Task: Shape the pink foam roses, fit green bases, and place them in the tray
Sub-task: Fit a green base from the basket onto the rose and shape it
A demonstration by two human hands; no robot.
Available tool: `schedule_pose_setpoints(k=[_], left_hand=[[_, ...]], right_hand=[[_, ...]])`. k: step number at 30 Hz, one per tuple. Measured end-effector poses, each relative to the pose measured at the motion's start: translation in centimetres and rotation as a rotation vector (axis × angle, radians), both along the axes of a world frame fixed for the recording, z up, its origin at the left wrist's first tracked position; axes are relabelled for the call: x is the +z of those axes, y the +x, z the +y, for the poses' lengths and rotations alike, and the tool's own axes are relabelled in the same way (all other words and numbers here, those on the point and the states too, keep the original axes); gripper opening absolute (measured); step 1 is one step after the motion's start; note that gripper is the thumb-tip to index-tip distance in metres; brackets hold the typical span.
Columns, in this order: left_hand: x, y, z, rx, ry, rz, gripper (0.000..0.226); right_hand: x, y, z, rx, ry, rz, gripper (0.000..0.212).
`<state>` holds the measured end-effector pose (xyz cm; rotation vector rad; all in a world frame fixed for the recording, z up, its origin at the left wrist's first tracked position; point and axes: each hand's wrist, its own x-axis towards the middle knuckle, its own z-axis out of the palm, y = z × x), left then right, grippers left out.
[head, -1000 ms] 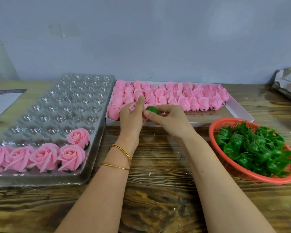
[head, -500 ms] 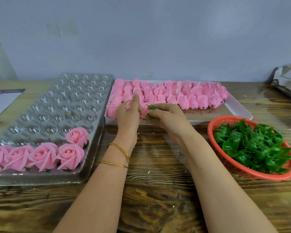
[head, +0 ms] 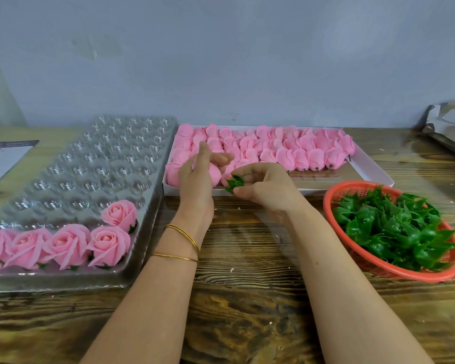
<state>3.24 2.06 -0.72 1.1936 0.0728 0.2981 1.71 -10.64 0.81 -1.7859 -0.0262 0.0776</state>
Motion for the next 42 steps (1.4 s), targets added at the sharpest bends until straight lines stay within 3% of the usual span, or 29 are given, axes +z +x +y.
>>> schedule_pose_setpoints(k=[7,19,31,42], left_hand=[[0.17,-0.31,-0.34,-0.06,0.038,0.001,0.059],[0.15,-0.72,-0.66,-0.079,0.135,0.016,0.058],[-0.24,-0.41,-0.59,-0.089,0.167,-0.025,0.057],[-0.7,-0.04,-0.58,-0.094,0.186,-0.058,0.054]], right_hand=[[-0.09,-0.05,0.53,0.041,0.152,0.028,0.033],[-0.3,0.08,0.69,0.034,0.194,-0.003,0.031],[-0.62,0.2,0.85,0.006,0.103,-0.015,0.03],[-0.5,0.1,1.04,0.001,0.244,0.07,0.031]])
